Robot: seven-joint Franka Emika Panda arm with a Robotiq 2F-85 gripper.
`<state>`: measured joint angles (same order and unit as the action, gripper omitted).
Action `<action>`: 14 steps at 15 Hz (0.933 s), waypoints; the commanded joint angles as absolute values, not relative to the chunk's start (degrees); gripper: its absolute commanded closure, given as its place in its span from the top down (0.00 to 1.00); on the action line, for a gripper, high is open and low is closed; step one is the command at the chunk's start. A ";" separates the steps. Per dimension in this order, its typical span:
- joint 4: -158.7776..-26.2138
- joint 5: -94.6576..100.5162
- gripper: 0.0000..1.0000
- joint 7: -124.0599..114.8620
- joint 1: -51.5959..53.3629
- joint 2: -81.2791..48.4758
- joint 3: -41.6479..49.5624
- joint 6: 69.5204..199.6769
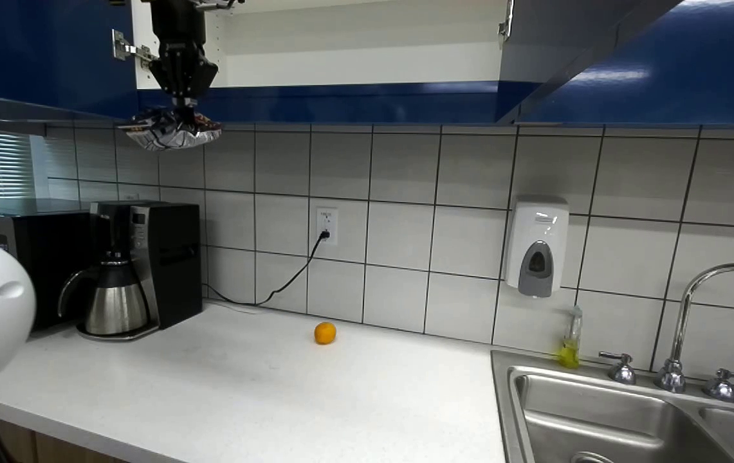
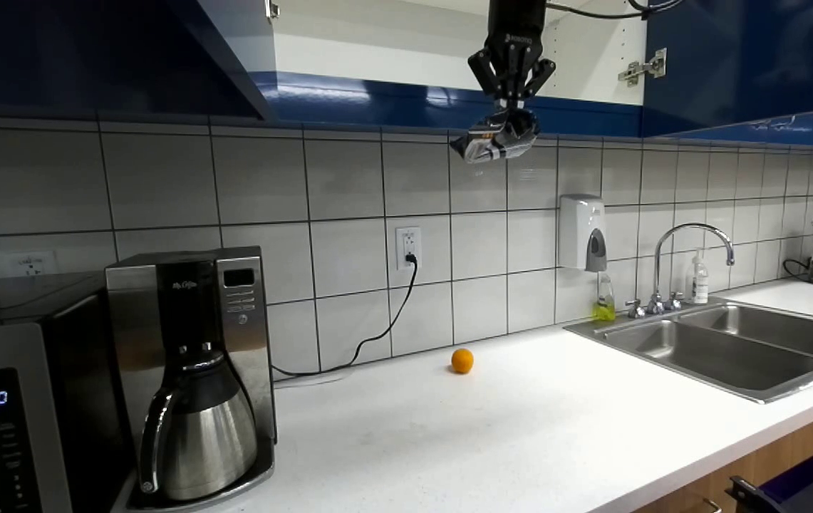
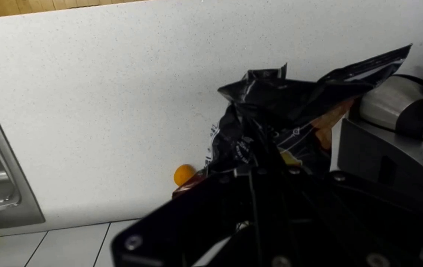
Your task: Put the black packet in the upper cabinet.
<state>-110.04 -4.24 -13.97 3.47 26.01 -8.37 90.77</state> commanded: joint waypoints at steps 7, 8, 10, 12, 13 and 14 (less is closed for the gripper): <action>-100.82 -1.24 0.01 -17.20 2.68 23.43 -9.51 89.34; -100.16 -0.98 0.01 -17.33 2.67 23.21 -9.52 89.37; -98.60 -0.52 0.01 -17.59 2.69 22.56 -9.55 89.16; -96.91 -0.34 0.01 -17.77 2.73 21.88 -9.55 88.99; -96.04 -0.30 0.01 -17.94 2.74 21.51 -9.58 88.92; -95.15 -0.30 0.01 -18.00 2.77 21.11 -9.59 88.65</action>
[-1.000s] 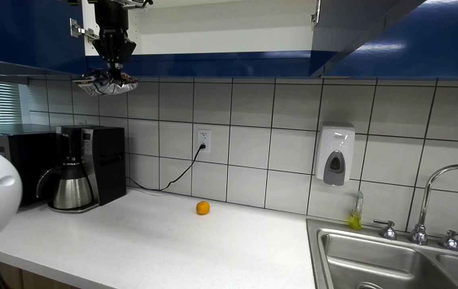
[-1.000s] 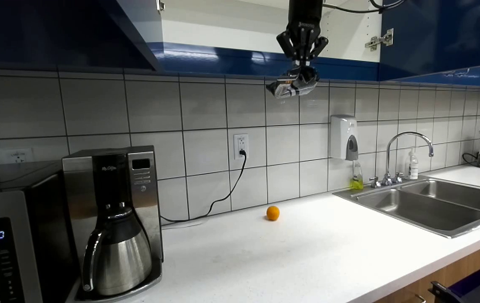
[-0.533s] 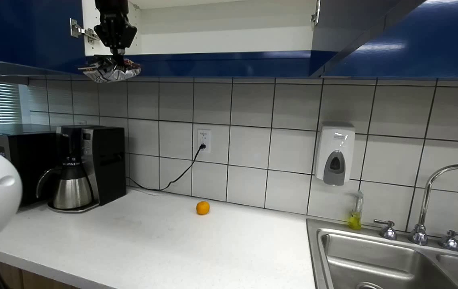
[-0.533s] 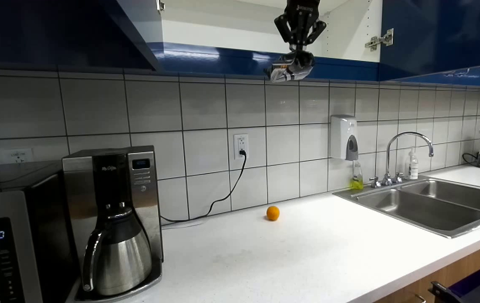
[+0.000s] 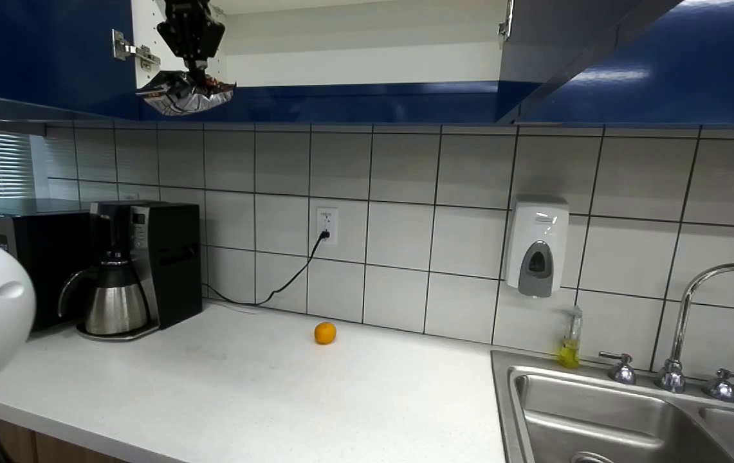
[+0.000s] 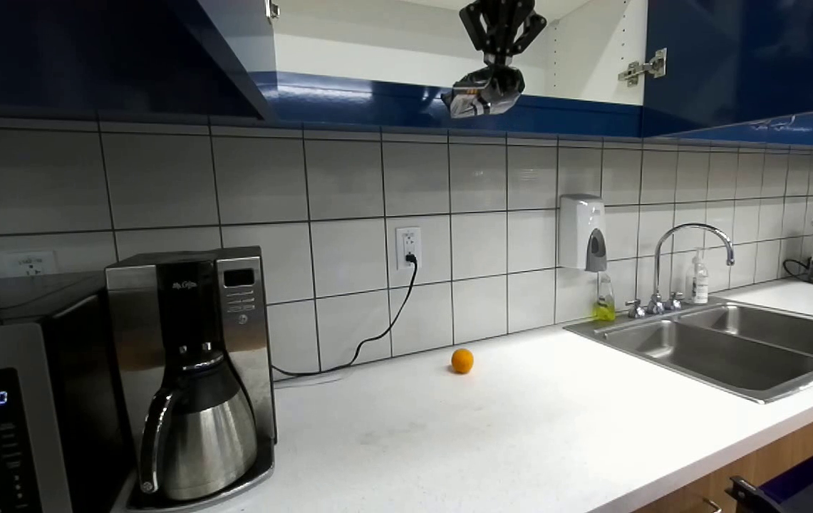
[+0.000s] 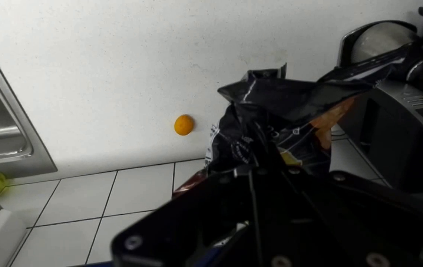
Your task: Put the black packet in the upper cabinet.
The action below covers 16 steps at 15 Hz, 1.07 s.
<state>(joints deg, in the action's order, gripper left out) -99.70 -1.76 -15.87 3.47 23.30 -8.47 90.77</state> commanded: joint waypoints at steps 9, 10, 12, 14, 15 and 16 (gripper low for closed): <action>-87.85 2.64 0.01 -19.74 3.03 18.25 -11.00 87.62; -87.31 3.00 0.01 -19.72 3.07 18.02 -11.14 87.51; -86.82 3.47 0.01 -19.54 3.13 17.65 -11.21 87.99; -86.76 5.10 0.01 -18.49 3.23 17.44 -11.45 89.25; -86.62 5.54 0.01 -18.50 3.28 17.23 -11.52 89.67; -86.64 6.04 0.01 -18.16 3.37 17.12 -11.54 90.06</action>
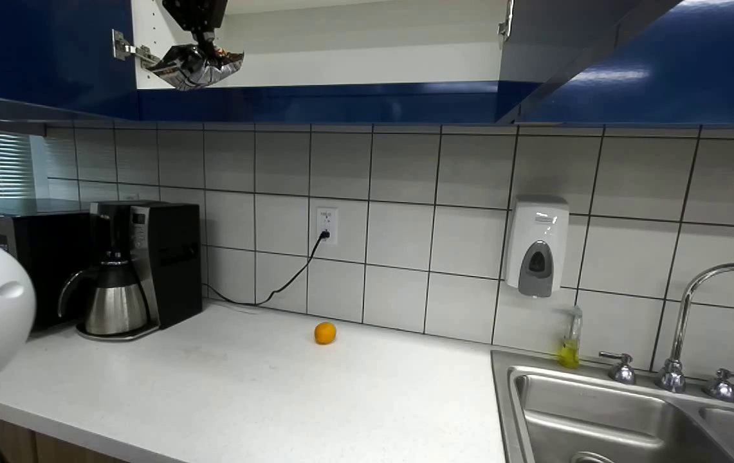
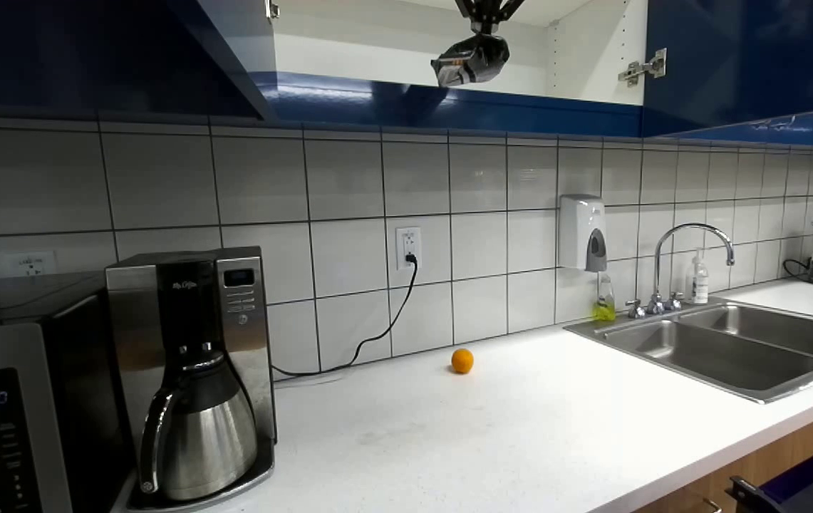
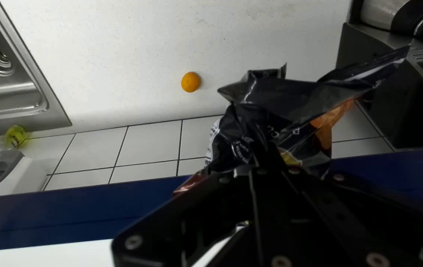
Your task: Put the black packet in the upper cabinet.
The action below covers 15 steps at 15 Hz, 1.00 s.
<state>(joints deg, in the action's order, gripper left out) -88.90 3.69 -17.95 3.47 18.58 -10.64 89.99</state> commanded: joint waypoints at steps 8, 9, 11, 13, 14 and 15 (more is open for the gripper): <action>-84.62 8.55 0.01 -17.69 3.46 15.98 -11.49 92.03; -84.28 8.64 0.01 -17.64 3.41 15.79 -11.39 92.49; -83.70 8.88 0.01 -17.04 3.33 15.35 -11.12 93.51; -82.91 9.08 0.01 -16.84 3.22 14.78 -10.80 94.31; -82.52 9.23 0.01 -16.75 3.20 14.53 -10.64 94.65; -81.96 9.41 0.01 -16.59 3.16 14.16 -10.45 95.00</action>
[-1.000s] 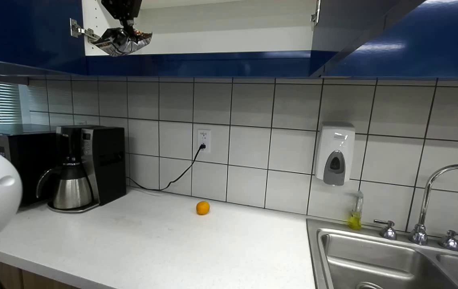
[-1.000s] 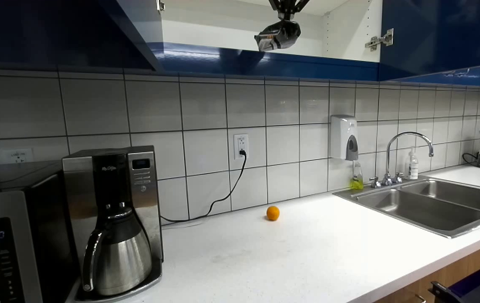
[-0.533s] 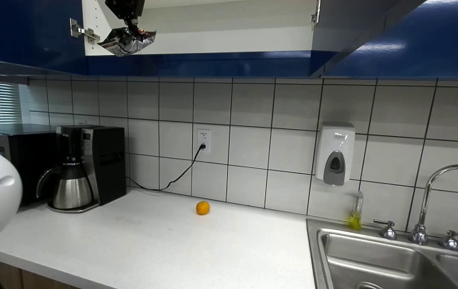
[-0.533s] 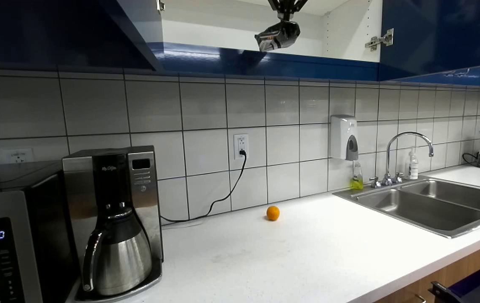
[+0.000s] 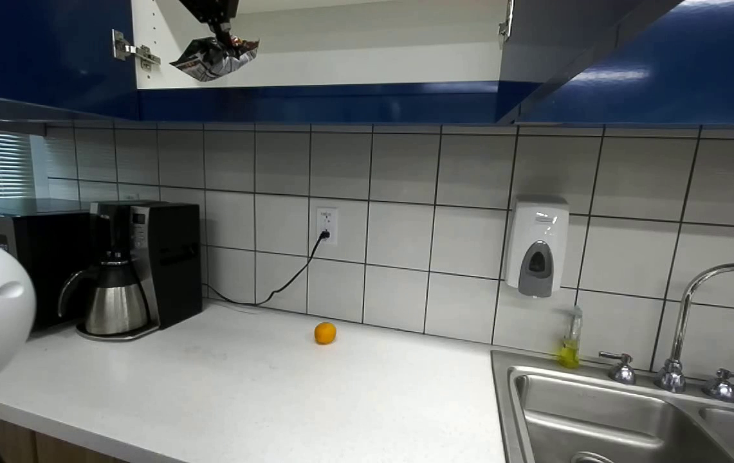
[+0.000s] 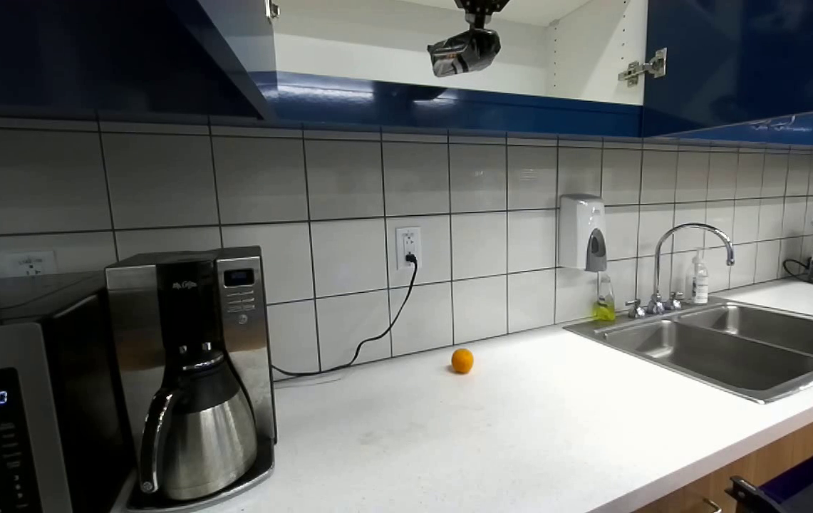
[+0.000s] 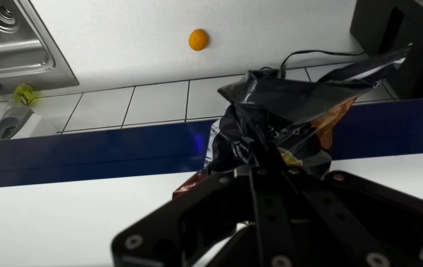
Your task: Put the black packet in the upper cabinet.
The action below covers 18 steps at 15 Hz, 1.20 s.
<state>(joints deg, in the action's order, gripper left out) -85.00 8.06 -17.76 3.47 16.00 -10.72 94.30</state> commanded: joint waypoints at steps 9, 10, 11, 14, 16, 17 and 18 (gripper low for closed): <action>-76.61 10.38 0.01 -14.73 2.91 9.93 -8.14 96.16; -76.60 10.33 0.01 -14.30 2.87 9.58 -7.72 96.68; -76.94 10.32 0.01 -13.79 2.91 9.18 -7.29 97.42; -76.97 10.15 0.01 -12.20 3.03 7.68 -6.30 99.29; -76.78 10.35 0.01 -11.65 3.17 6.70 -6.02 100.49; -76.63 10.60 0.01 -11.36 3.21 6.32 -5.96 100.87; -76.86 10.52 0.01 -10.95 3.20 6.27 -5.80 101.64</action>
